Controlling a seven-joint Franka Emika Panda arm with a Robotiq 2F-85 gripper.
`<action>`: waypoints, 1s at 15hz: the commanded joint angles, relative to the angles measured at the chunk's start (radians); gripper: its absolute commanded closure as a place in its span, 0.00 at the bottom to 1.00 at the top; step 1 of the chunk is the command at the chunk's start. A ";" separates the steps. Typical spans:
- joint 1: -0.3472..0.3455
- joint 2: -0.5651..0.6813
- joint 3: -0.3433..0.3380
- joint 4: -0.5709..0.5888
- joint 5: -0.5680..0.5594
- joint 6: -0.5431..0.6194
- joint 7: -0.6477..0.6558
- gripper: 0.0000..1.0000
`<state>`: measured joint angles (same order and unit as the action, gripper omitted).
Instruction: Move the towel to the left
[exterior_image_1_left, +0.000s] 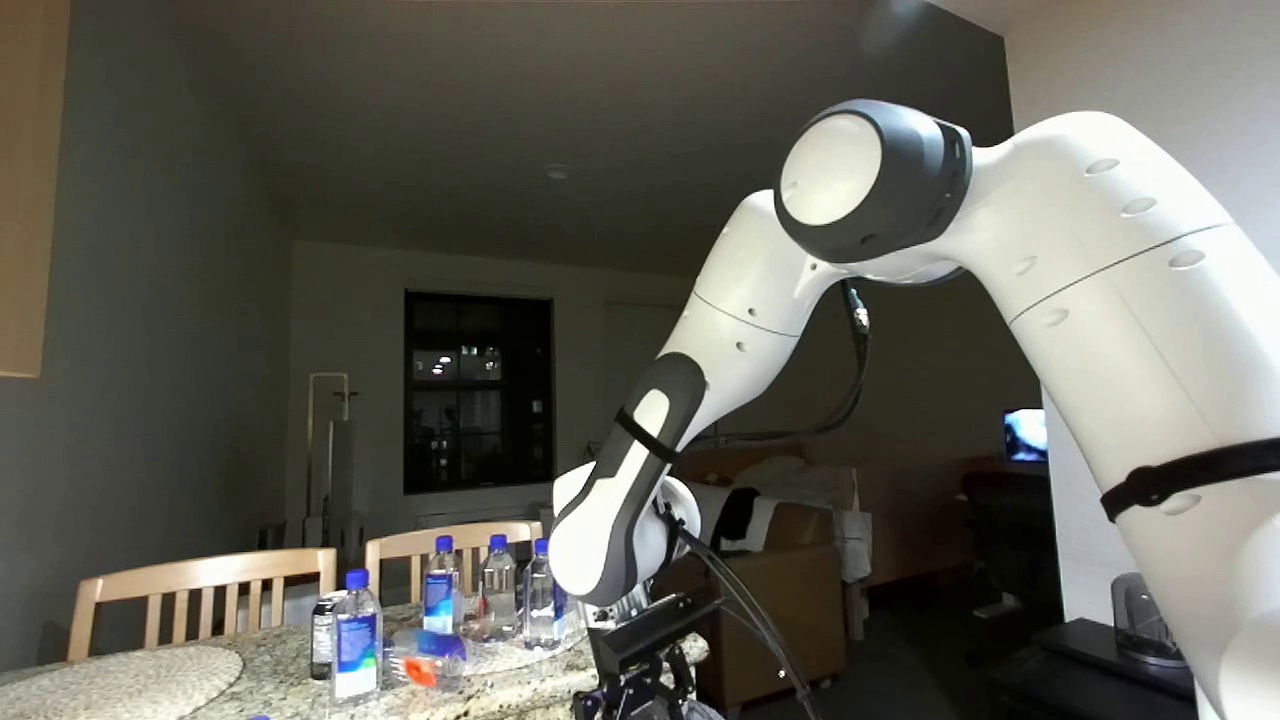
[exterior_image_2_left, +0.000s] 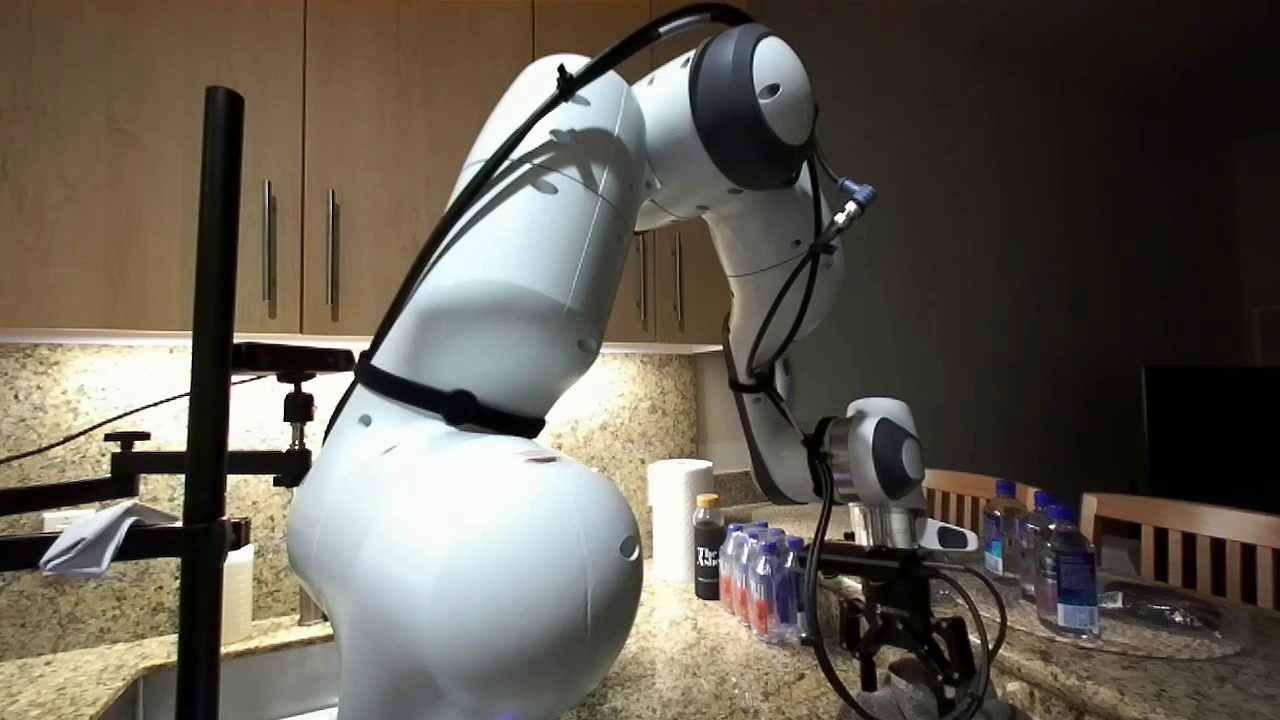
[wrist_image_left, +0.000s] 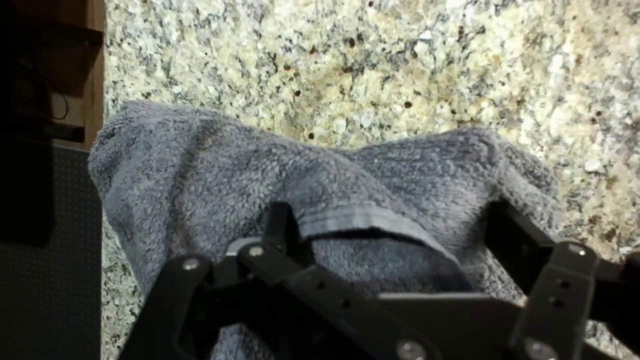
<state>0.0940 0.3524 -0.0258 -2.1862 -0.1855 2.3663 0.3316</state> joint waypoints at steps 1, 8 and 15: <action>0.033 0.025 -0.033 -0.005 -0.062 0.022 0.048 0.25; 0.060 0.018 -0.051 -0.008 -0.088 -0.008 0.078 0.66; 0.082 -0.026 -0.072 0.025 -0.134 -0.090 0.129 0.92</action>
<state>0.1586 0.3653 -0.0820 -2.1741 -0.2708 2.3317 0.4082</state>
